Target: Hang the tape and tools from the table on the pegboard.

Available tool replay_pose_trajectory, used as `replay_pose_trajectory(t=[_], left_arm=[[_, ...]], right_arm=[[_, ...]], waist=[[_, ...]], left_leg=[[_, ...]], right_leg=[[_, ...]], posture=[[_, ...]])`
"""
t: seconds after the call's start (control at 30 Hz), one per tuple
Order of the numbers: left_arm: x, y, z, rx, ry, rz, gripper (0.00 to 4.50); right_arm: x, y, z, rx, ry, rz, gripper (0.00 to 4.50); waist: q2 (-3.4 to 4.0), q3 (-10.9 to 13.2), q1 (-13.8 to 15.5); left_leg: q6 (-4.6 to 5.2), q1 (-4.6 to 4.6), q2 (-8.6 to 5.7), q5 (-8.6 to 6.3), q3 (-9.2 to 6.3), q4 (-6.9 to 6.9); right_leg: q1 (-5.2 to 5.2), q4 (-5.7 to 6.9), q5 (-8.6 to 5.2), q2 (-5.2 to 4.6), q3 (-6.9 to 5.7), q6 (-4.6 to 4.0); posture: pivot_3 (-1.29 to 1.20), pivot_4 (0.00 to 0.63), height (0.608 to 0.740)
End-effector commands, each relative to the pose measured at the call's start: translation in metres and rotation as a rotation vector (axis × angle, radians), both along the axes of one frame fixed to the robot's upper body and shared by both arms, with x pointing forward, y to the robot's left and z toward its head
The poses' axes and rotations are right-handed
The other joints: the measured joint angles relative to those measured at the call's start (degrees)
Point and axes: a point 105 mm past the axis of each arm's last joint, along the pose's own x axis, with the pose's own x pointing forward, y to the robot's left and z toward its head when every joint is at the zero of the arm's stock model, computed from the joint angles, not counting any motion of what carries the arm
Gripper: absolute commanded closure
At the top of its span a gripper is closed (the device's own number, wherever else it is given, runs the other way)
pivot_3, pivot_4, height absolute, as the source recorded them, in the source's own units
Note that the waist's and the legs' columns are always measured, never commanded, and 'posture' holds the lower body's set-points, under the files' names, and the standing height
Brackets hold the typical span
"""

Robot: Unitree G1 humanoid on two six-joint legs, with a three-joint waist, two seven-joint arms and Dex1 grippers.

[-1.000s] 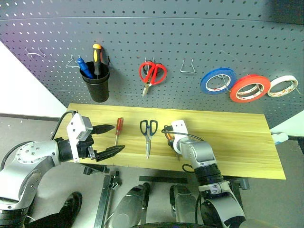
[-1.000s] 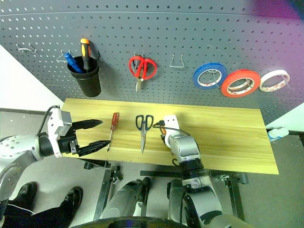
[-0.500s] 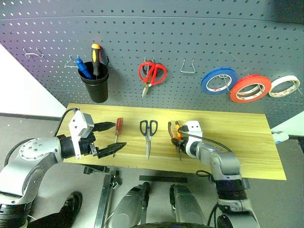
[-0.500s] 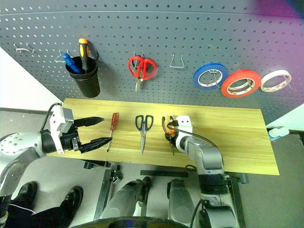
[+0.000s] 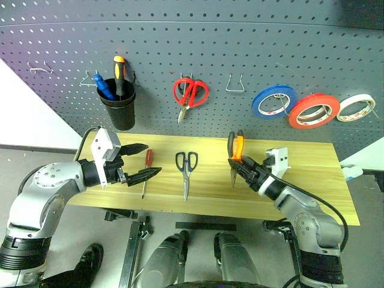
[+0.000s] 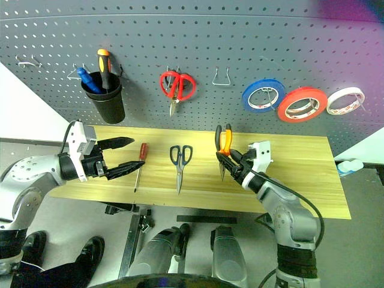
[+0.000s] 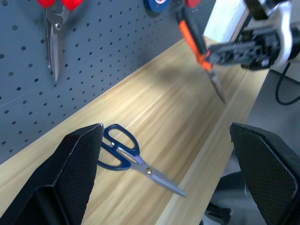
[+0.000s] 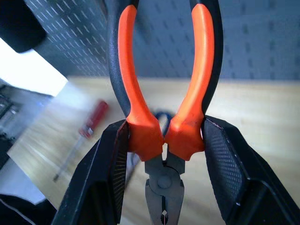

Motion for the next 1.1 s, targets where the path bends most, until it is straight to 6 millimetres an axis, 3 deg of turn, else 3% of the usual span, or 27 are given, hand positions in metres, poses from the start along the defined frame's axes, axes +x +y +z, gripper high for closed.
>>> replay_pose_trajectory(t=[0.03,0.2,0.3,0.53,0.77,1.1], left_arm=[[0.003,-0.002,0.010,-0.004,-0.054,-0.015,0.00],[0.009,-0.005,0.010,-0.007,-0.077,-0.018,0.00],[0.012,-0.006,0.012,-0.014,-0.087,-0.021,0.00],[0.018,-0.008,0.020,-0.042,-0.119,-0.012,0.00],[0.019,-0.011,0.020,-0.037,-0.131,-0.011,0.00],[0.015,-0.009,0.020,-0.044,-0.133,0.008,0.00]], right_arm=[[-0.004,0.010,0.055,0.055,-0.216,0.072,2.47],[-0.001,0.016,0.092,0.083,-0.359,0.091,2.47],[0.006,0.016,0.104,0.057,-0.415,0.067,2.47],[0.039,0.018,0.134,0.034,-0.523,-0.077,2.47],[0.074,0.032,0.142,0.003,-0.585,-0.154,2.47],[0.101,0.038,0.144,-0.014,-0.623,-0.211,2.47]], waist=[[-0.01,-0.1,-0.1],[-0.14,-0.8,-0.1],[-0.23,-1.4,-0.1],[-0.15,-2.6,-0.9],[-0.16,-4.6,-1.8],[-0.17,-5.4,-2.8]], left_leg=[[-0.03,0.00,0.00,0.02,0.01,0.02],[-0.11,0.01,0.01,0.08,0.01,0.09],[-0.12,0.01,0.01,0.08,0.02,0.21],[-0.12,0.15,0.03,0.08,0.05,0.88],[-0.14,0.28,0.05,0.11,0.04,0.88],[-0.17,0.30,0.05,0.14,0.01,0.91]], right_leg=[[-0.01,0.05,0.01,0.00,0.00,-0.01],[-0.04,0.21,0.03,0.02,-0.02,-0.04],[-0.03,0.30,0.03,0.04,-0.02,-0.04],[0.23,0.71,0.16,0.16,-0.03,-0.07],[0.37,0.70,0.22,0.21,-0.03,-0.07],[0.38,0.74,0.22,0.24,-0.02,-0.08]], posture=[[-0.09,0.121,0.740],[-0.10,0.091,0.740],[-0.11,0.078,0.740],[-0.10,0.049,0.740],[-0.07,0.029,0.740],[-0.03,0.030,0.740]])
